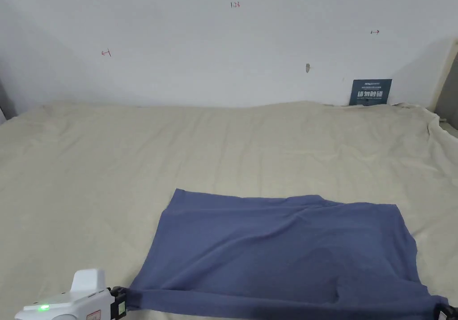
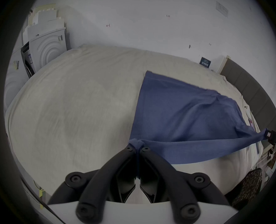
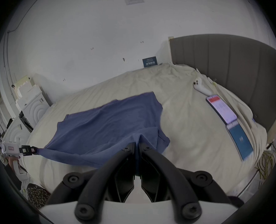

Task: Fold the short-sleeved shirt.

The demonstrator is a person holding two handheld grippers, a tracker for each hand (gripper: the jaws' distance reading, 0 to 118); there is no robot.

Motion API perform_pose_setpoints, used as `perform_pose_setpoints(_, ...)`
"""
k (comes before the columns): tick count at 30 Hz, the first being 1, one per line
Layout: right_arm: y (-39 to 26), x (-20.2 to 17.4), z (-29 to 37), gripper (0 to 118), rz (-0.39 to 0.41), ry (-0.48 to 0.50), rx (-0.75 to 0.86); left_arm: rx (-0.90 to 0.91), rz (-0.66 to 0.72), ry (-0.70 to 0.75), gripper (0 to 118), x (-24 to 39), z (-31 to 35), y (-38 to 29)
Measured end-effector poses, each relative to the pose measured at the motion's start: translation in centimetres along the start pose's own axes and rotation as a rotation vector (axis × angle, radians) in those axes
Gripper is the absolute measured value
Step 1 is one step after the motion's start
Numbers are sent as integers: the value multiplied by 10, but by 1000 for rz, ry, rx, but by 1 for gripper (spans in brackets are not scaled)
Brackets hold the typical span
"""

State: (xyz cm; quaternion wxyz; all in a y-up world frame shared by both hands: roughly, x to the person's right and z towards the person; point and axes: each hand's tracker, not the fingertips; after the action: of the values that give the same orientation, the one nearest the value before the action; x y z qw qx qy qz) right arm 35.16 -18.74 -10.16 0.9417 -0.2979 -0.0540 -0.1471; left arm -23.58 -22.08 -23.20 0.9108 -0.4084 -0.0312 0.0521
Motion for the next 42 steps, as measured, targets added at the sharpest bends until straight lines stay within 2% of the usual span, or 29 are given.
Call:
perform_pose_setpoints(7,-39,17,7,2,-9,-27,-71,-46,1,12,0,0,5,-44)
perform_pose_setpoints(8,-44,28,1,2,-12,-30,-81,-56,1,13,0,0,3,-46)
perform_pose_setpoints(15,-74,56,-39,2,-63,-128,-237,-102,-14,42,0,4,-14,-63)
perform_pose_setpoints(16,-78,44,-39,2,-74,-139,-267,-109,-6,42,0,4,-17,-65)
perform_pose_setpoints(19,-84,44,-49,2,-72,-165,-313,-92,26,41,1,1,-16,-67)
perform_pose_setpoints(20,-85,38,-48,3,-70,-169,-314,-90,30,39,4,1,-16,-66)
perform_pose_setpoints(23,-80,30,-44,8,-62,-177,-312,-104,28,40,29,3,-11,-63)
perform_pose_setpoints(25,-72,14,-32,9,-53,-178,-319,-112,30,31,34,7,-5,-61)
perform_pose_setpoints(26,-70,12,-30,17,-47,-179,-323,-113,28,28,50,10,-3,-60)
perform_pose_setpoints(27,-66,10,-27,30,-35,-171,-321,-111,24,32,68,13,-1,-58)
perform_pose_setpoints(28,-60,6,-21,48,-21,-168,-303,-92,18,42,81,17,4,-55)
perform_pose_setpoints(29,-55,2,-17,75,-10,-170,-278,-67,10,45,94,20,8,-51)
perform_pose_setpoints(30,-47,-4,-10,90,5,-172,-235,-28,4,43,98,25,16,-45)
perform_pose_setpoints(31,-38,-9,-3,96,17,-168,-190,8,-6,36,99,29,23,-39)
perform_pose_setpoints(36,5,-15,19,97,67,-127,-14,191,-100,47,99,52,58,-4)
perform_pose_setpoints(40,28,-41,39,95,134,-124,123,298,-114,72,99,68,78,19)
perform_pose_setpoints(42,33,-51,45,83,155,-131,175,342,-119,82,92,73,82,25)
